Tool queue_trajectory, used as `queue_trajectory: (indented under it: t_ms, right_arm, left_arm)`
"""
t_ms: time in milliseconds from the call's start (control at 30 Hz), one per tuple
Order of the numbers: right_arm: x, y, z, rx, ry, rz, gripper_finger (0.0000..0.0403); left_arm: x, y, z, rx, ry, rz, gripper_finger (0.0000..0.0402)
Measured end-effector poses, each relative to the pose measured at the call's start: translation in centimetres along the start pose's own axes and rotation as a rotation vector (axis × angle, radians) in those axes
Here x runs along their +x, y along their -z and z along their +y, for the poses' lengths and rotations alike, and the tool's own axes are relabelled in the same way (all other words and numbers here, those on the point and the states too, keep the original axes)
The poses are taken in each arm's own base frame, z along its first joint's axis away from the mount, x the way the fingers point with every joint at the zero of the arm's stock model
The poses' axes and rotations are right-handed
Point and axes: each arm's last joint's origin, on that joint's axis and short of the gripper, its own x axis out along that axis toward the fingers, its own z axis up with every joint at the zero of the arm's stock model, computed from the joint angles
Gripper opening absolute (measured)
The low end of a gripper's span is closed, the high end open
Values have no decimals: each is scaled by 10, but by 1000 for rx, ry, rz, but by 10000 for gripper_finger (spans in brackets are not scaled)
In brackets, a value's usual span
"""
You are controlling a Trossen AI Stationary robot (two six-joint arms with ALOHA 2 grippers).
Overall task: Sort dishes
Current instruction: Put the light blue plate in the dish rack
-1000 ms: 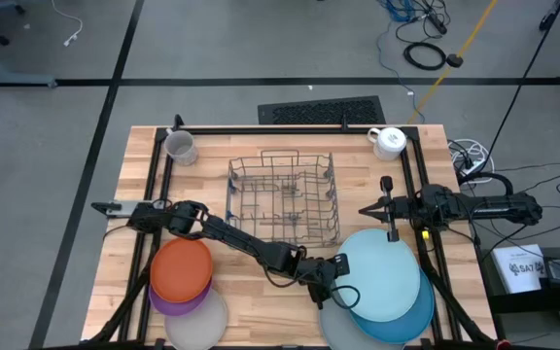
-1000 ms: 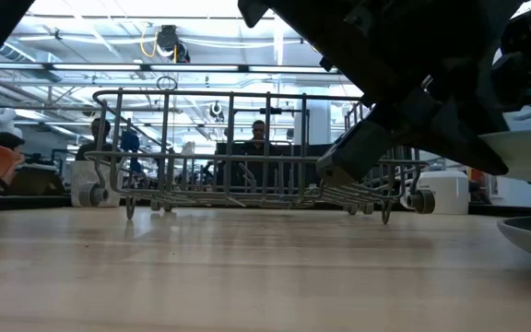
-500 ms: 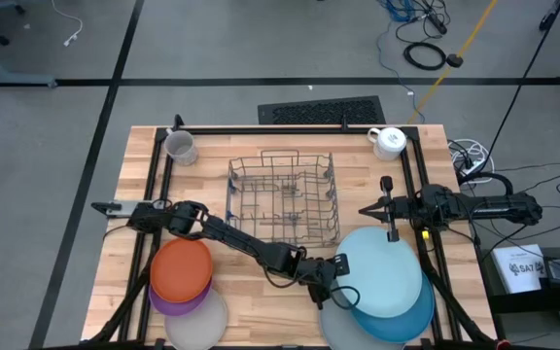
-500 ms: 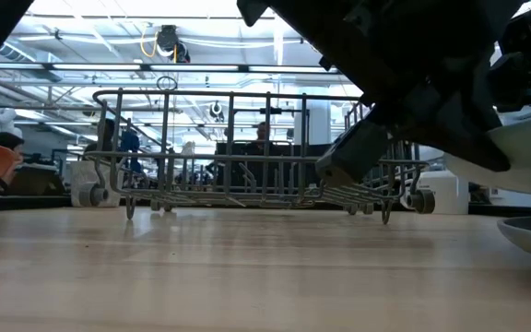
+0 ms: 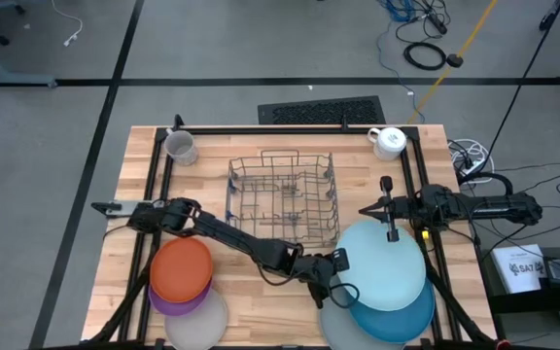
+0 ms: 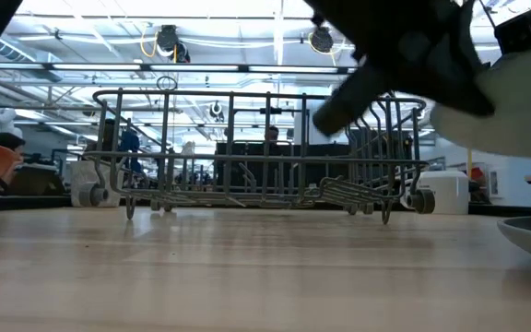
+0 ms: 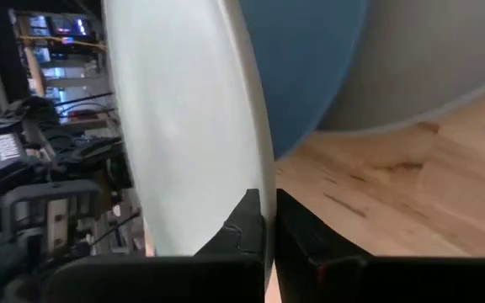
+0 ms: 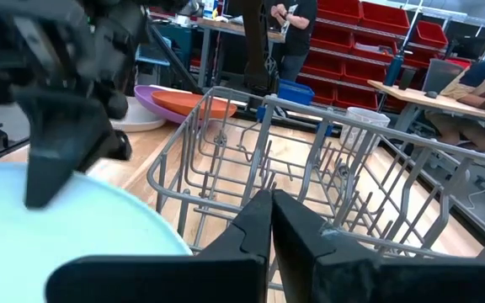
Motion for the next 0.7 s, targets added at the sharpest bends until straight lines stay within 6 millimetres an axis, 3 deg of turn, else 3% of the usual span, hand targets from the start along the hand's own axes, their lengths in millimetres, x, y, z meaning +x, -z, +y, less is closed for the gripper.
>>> queue_trajectory:
  t_ms: [300,500,700]
  right_arm:
    - [0,0,0,-25,2,-3,9]
    - [-1,-10,-2,-37,21,-104,9]
    - [-2,-20,-5,-69,93,-203,9]
  left_arm:
    - [-43,-1,18,-213,102,-78,2]
    - [-69,-10,23,-308,141,-96,1]
    - [-111,-14,46,-433,101,-169,0]
